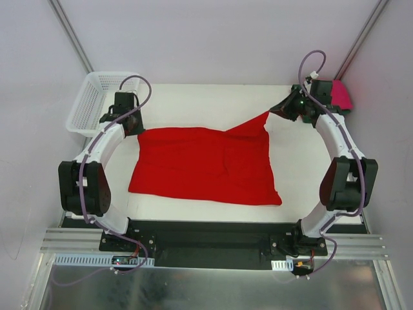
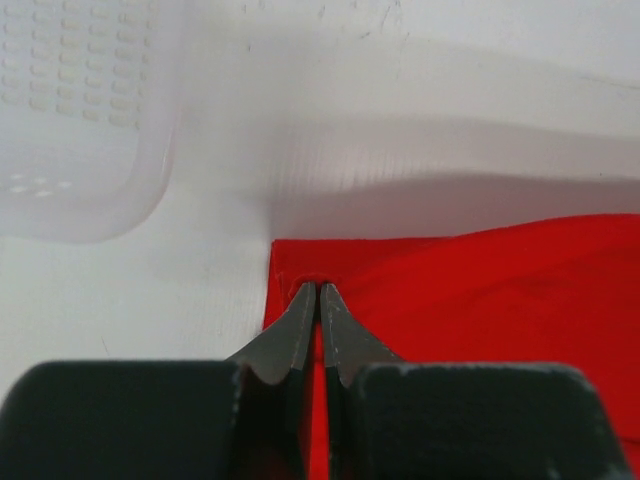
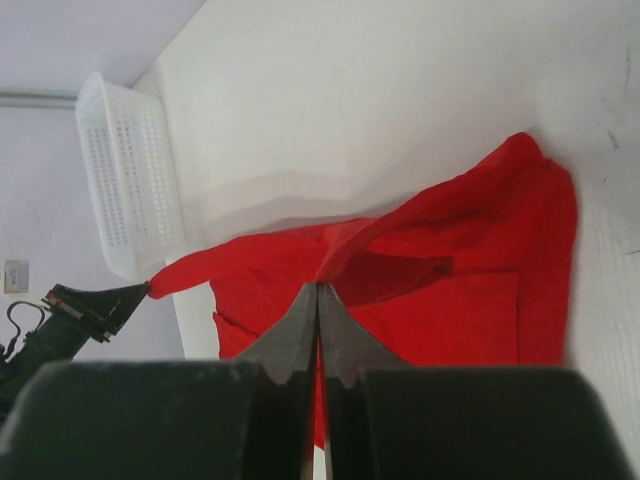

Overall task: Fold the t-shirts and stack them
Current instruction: Fold the other side of the tshirt into a rectangle

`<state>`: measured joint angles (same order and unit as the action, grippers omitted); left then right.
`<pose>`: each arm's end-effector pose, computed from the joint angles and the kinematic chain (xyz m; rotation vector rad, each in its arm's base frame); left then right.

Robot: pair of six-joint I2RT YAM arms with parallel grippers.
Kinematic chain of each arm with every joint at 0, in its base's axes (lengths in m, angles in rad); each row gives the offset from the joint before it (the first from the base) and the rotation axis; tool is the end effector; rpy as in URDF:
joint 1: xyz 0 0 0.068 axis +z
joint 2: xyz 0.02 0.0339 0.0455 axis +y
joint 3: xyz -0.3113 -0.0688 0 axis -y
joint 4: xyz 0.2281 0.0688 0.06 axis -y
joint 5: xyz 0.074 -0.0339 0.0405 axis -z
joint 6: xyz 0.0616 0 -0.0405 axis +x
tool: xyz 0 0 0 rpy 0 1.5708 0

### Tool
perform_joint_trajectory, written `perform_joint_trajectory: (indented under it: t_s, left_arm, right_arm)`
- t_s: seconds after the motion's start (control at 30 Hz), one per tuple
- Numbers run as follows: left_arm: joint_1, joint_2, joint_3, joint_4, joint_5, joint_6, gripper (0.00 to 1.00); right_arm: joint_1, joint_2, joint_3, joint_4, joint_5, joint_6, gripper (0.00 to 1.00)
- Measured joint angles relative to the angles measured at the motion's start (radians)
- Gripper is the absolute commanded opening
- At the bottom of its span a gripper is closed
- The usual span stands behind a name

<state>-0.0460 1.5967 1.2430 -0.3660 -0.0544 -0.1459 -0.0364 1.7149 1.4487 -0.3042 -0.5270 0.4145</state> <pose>0.3645 -0.0134 0.3127 -0.1425 2.2850 -0.0374 0.4085 0.0161 0.3507 0.1702 2.1478 0.7837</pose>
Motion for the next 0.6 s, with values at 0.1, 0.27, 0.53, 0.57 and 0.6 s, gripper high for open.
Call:
perform_joint_trajectory:
  t_s: [0.1, 0.27, 0.53, 0.57, 0.6]
  left_arm:
    - [0.0, -0.043, -0.042, -0.006, -0.002, -0.025, 0.0]
    - [0.0, -0.123, -0.105, -0.016, -0.018, -0.058, 0.0]
    - [0.0, -0.237, -0.167, -0.016, -0.076, -0.086, 0.0]
    - [0.0, -0.243, -0.174, -0.015, -0.085, -0.088, 0.0]
    - [0.0, -0.246, -0.181, -0.016, -0.091, -0.091, 0.0]
  right_arm:
    - [0.039, -0.075, -0.045, -0.011, 0.017, -0.025, 0.01]
    - [0.121, -0.205, -0.133, -0.048, 0.045, -0.066, 0.01]
    - [0.187, -0.423, -0.281, -0.127, 0.096, -0.11, 0.01]
    - [0.191, -0.454, -0.296, -0.137, 0.105, -0.114, 0.01]
    - [0.193, -0.485, -0.309, -0.153, 0.114, -0.118, 0.01]
